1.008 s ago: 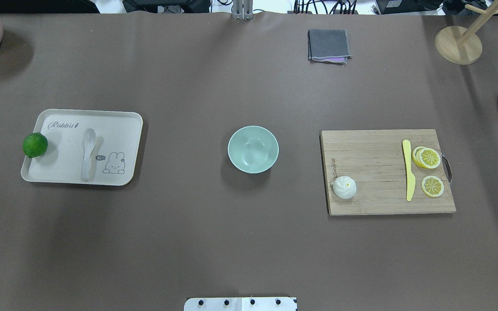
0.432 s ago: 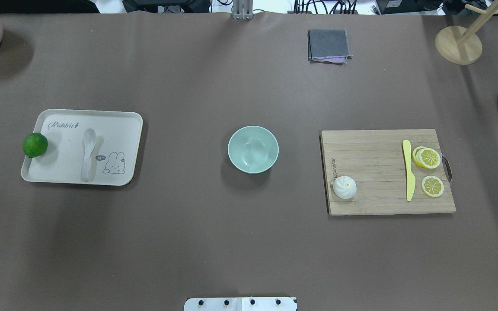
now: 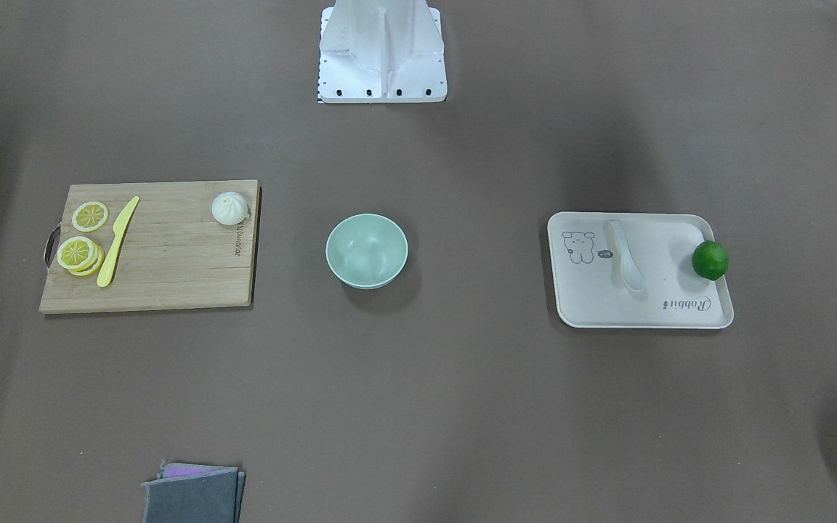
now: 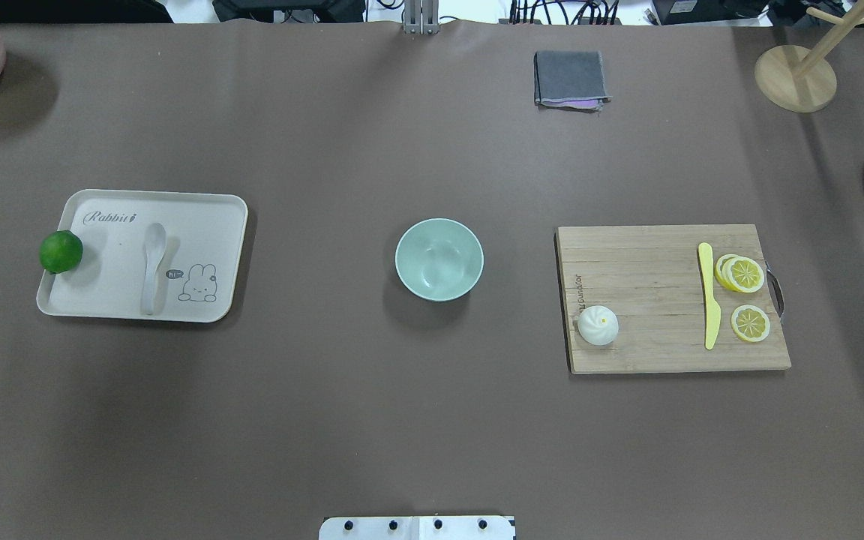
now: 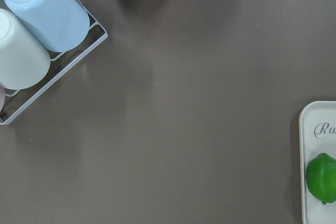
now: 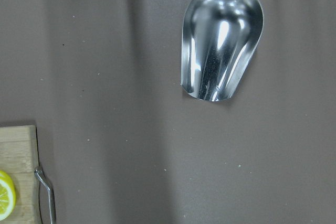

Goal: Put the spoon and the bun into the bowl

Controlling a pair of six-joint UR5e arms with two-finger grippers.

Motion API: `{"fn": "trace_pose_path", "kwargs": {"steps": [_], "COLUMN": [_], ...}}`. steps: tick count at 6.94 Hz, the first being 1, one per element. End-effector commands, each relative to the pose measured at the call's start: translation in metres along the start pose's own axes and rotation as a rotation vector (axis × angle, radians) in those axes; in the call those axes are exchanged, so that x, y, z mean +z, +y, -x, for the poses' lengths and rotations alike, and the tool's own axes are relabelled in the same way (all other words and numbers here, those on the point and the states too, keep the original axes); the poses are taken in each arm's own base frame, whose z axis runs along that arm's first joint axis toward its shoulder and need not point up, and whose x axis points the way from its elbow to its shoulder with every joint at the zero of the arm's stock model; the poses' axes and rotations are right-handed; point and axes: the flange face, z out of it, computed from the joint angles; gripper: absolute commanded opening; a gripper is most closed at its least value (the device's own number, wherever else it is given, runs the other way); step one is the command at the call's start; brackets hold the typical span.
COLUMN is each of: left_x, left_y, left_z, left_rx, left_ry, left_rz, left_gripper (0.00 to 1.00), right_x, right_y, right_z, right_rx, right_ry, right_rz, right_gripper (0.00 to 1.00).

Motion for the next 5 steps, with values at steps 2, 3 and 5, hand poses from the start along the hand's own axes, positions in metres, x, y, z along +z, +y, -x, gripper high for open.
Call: {"fn": "trace_pose_path", "kwargs": {"steps": [2,3,5], "left_x": [-0.003,0.0,0.002], "left_y": [-0.012,-0.014,-0.062], "left_z": [-0.092,-0.107,-0.179], "left_rx": [0.031,0.036,0.165], "left_ry": [0.047,0.084,0.145], "left_rz": [-0.058,-0.113,-0.161], "left_gripper": [0.98,0.98,0.98], "right_x": [-0.012,-0.016,-0.023], "right_y": [-0.008,-0.016,-0.019], "right_z": [0.018,0.052,0.074], "right_rx": [-0.052,-0.097,-0.152], "right_ry": [-0.007,-0.024,-0.035], "right_rz": [-0.027,-0.033,-0.046], "right_gripper": [1.0,1.0,1.0]}}
